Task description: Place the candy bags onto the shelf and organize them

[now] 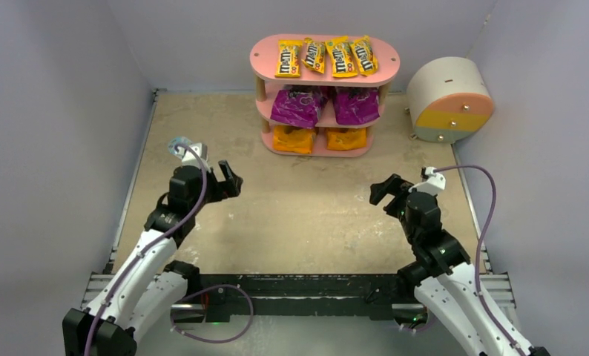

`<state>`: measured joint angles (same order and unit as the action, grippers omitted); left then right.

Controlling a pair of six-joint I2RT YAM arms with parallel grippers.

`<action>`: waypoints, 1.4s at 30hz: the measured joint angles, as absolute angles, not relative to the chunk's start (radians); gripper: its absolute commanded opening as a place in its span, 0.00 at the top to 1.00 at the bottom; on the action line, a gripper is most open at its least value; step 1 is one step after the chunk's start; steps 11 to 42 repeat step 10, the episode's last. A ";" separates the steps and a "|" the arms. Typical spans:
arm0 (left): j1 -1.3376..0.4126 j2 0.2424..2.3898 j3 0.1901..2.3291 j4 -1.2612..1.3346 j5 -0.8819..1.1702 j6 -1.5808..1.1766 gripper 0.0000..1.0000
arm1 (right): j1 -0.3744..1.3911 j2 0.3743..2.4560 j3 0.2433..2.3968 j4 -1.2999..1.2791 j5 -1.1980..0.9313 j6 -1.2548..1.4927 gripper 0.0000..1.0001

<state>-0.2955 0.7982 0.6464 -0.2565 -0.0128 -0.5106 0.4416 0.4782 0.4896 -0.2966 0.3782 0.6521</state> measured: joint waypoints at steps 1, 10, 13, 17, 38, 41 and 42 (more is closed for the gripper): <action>-0.295 0.792 0.602 -0.262 -0.030 -0.518 0.02 | 0.442 0.469 0.490 -0.307 0.395 0.659 0.02; -0.295 0.764 0.494 -0.209 -0.086 -0.550 0.01 | 0.442 0.425 0.481 -0.334 0.493 0.700 0.02; -0.295 0.764 0.494 -0.209 -0.086 -0.550 0.01 | 0.442 0.425 0.481 -0.334 0.493 0.700 0.02; -0.295 0.764 0.494 -0.209 -0.086 -0.550 0.01 | 0.442 0.425 0.481 -0.334 0.493 0.700 0.02; -0.295 0.764 0.494 -0.209 -0.086 -0.550 0.01 | 0.442 0.425 0.481 -0.334 0.493 0.700 0.02; -0.295 0.764 0.494 -0.209 -0.086 -0.550 0.01 | 0.442 0.425 0.481 -0.334 0.493 0.700 0.02; -0.295 0.764 0.494 -0.209 -0.086 -0.550 0.01 | 0.442 0.425 0.481 -0.334 0.493 0.700 0.02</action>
